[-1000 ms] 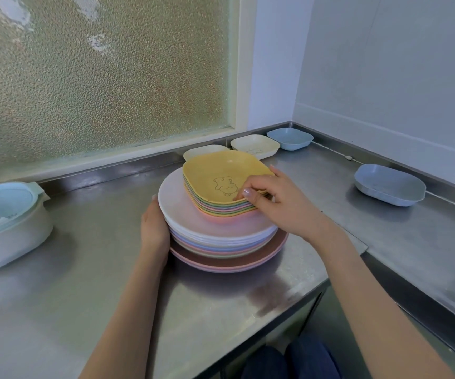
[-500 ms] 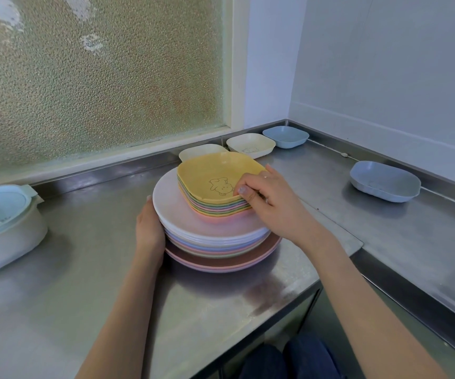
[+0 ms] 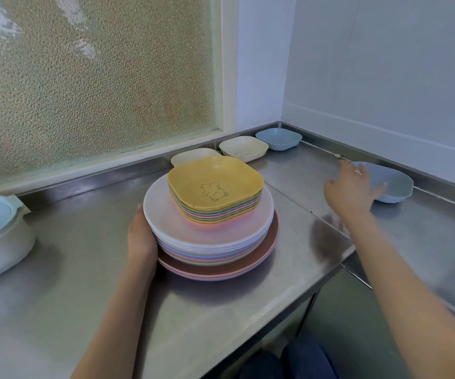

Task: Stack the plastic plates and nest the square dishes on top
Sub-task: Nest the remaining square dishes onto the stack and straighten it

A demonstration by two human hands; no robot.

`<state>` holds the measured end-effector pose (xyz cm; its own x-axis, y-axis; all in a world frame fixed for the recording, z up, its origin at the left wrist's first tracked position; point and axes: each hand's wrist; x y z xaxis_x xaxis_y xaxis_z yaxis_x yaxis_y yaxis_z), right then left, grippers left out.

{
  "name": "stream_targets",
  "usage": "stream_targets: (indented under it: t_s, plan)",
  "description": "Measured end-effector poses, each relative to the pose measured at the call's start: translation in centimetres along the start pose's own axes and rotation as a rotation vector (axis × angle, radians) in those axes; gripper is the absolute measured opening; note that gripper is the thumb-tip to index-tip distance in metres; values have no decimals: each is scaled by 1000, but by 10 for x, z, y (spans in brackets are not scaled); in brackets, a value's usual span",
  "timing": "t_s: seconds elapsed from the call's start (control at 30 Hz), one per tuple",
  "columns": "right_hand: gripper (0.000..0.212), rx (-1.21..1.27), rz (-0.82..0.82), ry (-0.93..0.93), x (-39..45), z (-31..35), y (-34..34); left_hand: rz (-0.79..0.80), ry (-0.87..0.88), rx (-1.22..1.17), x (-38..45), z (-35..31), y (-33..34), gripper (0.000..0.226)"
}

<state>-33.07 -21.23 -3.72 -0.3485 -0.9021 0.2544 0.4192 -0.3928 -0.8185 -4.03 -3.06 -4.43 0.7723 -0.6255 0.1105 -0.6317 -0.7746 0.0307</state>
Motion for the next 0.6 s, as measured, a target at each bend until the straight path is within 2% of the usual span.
stream_targets:
  t_s: [0.07, 0.17, 0.23, 0.3, 0.33, 0.43, 0.6]
  plan:
    - [47, -159, 75, 112, 13, -14, 4, 16, 16, 21, 0, 2, 4, 32]
    - [13, -330, 117, 185, 32, -26, 17, 45, 18, 50, -4, 5, 11, 36]
    - [26, -371, 100, 206, 34, -26, 23, 67, 37, 66, -7, 8, 15, 45]
    - [21, -288, 31, 198, 28, -21, 18, 100, 80, 79, -10, 9, 18, 47]
    - [27, -237, 6, 171, 26, -18, 15, 114, 98, 78, -11, 9, 20, 46]
    - [40, -58, -17, -15, 13, -5, 6, 136, 95, 50, -11, 9, 22, 41]
    - [38, 319, -55, -316, -25, 35, -9, 156, 86, 45, -10, 10, 20, 36]
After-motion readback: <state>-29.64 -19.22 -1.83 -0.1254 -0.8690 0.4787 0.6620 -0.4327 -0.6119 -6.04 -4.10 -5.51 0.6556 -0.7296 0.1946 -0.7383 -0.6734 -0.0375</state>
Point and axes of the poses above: each hand's wrist, its own x-axis towards the middle knuckle, its own y-axis out of the palm, z = x × y, and after that the axes turned 11 degrees about y, right-handed
